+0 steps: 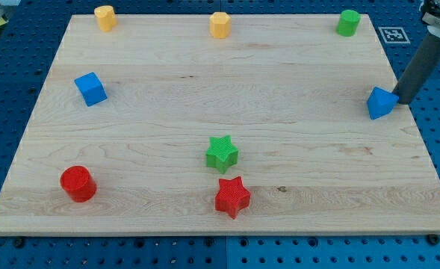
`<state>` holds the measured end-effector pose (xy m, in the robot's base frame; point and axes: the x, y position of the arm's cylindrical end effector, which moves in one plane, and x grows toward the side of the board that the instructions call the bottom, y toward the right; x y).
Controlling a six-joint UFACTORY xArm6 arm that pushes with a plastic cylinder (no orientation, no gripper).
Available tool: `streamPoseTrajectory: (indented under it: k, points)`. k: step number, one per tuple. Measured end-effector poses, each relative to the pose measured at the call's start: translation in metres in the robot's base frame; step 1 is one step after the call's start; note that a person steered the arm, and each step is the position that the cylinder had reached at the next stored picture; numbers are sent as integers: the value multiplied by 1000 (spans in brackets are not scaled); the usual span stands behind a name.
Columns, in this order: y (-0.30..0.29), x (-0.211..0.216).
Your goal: Move the triangle diagonal top right to the green star
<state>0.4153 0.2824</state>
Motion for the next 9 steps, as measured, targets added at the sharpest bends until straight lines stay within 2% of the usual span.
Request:
streamPoseTrajectory:
  k: [2,3,5,6,9]
  points:
    - [-58,21]
    - [-62,24]
    - [-28,38]
    - [-39,38]
    - [-110,41]
